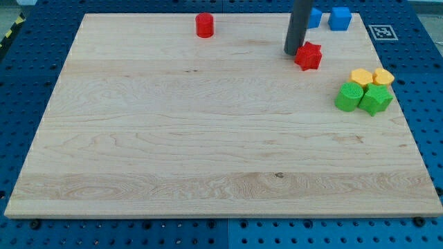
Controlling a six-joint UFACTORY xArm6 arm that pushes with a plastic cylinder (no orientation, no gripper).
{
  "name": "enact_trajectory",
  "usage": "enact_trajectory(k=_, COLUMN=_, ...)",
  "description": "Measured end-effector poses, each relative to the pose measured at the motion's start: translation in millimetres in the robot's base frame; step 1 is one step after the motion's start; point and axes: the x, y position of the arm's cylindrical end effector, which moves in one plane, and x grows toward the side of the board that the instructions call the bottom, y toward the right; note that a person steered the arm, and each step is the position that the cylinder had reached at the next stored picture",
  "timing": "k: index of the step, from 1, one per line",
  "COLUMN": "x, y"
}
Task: Push the red star towards the bottom of red circle
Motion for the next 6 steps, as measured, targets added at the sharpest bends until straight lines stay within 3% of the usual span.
enact_trajectory(k=1, x=-17, y=32)
enact_trajectory(k=2, x=1, y=66)
enact_trajectory(k=3, x=38, y=62)
enact_trajectory(k=4, x=40, y=-21)
enact_trajectory(k=5, x=36, y=-35)
enact_trajectory(k=6, x=24, y=11)
